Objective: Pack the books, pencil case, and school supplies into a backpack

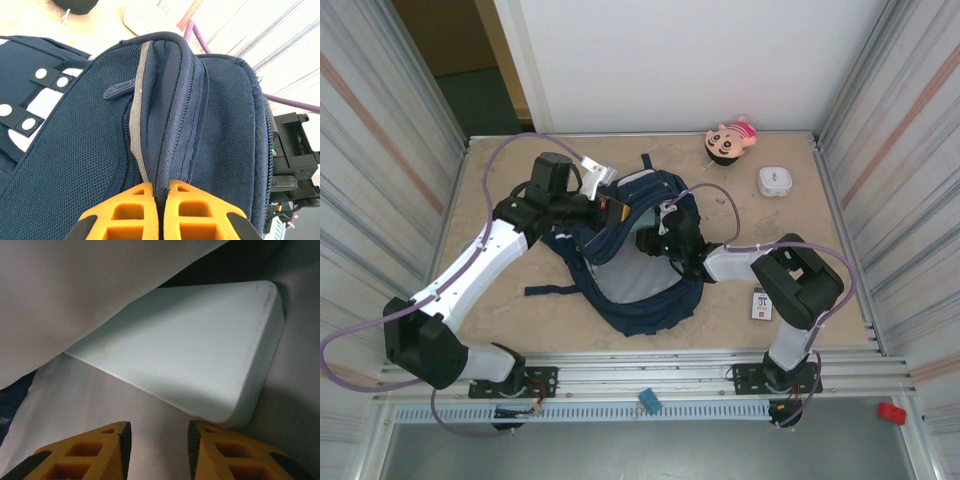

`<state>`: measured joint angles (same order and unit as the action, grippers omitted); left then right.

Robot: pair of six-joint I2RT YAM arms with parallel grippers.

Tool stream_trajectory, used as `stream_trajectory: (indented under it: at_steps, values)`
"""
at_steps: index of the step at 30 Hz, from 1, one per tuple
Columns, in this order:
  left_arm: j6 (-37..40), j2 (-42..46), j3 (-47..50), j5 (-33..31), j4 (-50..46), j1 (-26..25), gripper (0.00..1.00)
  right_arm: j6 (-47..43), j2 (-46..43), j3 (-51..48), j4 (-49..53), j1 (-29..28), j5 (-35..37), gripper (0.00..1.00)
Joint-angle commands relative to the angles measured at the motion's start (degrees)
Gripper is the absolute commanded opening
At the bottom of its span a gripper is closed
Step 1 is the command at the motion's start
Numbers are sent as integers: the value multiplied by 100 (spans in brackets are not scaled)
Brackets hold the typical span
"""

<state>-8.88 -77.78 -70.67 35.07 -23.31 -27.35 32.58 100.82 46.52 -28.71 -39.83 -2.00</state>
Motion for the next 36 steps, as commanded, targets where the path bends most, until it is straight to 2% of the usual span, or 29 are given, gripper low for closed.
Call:
stream_trajectory:
  at_steps: [1,5,8,11,14,17,19,25,28,30,36]
  values:
    - [13,290,-210,289,537,38,0,14,-78,106,-293,54,-175,36]
    - [38,296,-164,139,480,38,0,23,-679,-188,-194,37,-272,42]
    - [6,320,-77,60,514,37,0,-35,-1403,-493,257,10,-261,45]
    - [-90,376,93,-66,655,38,0,-97,-2322,-809,1144,7,-134,45]
    - [-136,389,186,-153,700,29,0,-99,-3218,-970,2491,131,28,47]
    - [-166,396,255,-175,750,31,0,-51,-3853,-870,4056,591,20,50]
    - [-200,393,279,-178,774,28,0,75,-4239,-845,4915,1092,-187,53]
    - [-272,362,310,-150,811,28,0,704,-5265,-1144,6407,2697,-510,66]
    - [-288,351,309,-150,814,30,0,784,-5479,-1302,6744,3252,-786,70]
    - [-288,355,308,-166,811,28,0,789,-5493,-1360,6899,3451,-915,72]
    - [-332,351,309,-181,804,30,0,1123,-5130,-1293,7407,3528,-396,75]
